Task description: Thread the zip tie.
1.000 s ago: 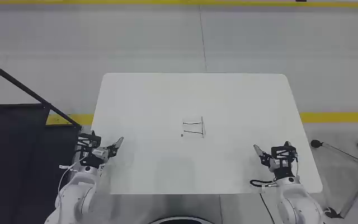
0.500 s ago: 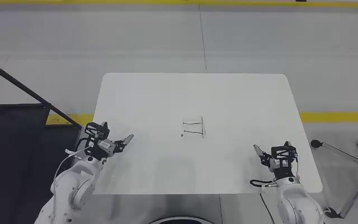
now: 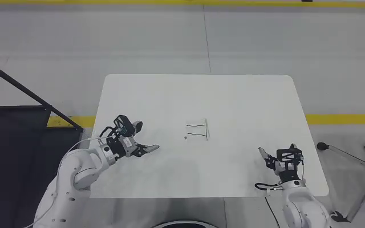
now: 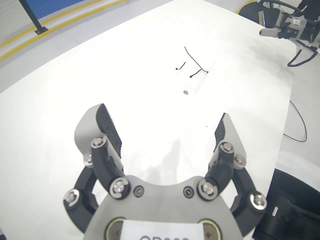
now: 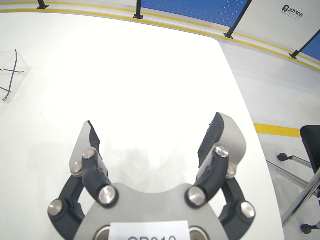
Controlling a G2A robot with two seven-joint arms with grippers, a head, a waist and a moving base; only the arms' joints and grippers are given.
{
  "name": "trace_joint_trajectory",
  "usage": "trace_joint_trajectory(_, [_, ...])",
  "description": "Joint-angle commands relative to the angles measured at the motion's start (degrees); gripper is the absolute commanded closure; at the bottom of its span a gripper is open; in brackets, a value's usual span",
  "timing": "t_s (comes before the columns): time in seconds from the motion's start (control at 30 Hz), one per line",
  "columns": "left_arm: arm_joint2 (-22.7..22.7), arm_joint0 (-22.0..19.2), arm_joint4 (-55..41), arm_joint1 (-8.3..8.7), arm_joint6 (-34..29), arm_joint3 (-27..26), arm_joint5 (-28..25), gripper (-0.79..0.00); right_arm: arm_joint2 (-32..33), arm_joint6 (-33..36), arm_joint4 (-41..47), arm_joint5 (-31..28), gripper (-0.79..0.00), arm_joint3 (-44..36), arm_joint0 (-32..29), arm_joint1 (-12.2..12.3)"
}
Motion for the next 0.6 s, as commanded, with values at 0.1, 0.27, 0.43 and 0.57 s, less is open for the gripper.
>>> trace_joint_trajectory(0.1, [0.0, 0.0, 0.1, 0.00, 0.0, 0.0, 0.2, -0.785, 0.0, 0.0, 0.0, 0.0, -0.785, 0.0, 0.0, 0.0])
trace_joint_trajectory(0.27, [0.2, 0.3, -0.9, -0.08, 0.5, -0.1, 1.1, -0.785, 0.0, 0.0, 0.0, 0.0, -0.785, 0.0, 0.0, 0.0])
trace_joint_trajectory(0.43, [3.3, -1.7, -9.4, -0.63, -5.1, -0.8, 8.7, -0.785, 0.0, 0.0, 0.0, 0.0, -0.785, 0.0, 0.0, 0.0])
trace_joint_trajectory(0.57, [7.8, -6.8, -16.9, -1.16, -14.8, -0.3, 14.7, -0.785, 0.0, 0.0, 0.0, 0.0, -0.785, 0.0, 0.0, 0.0])
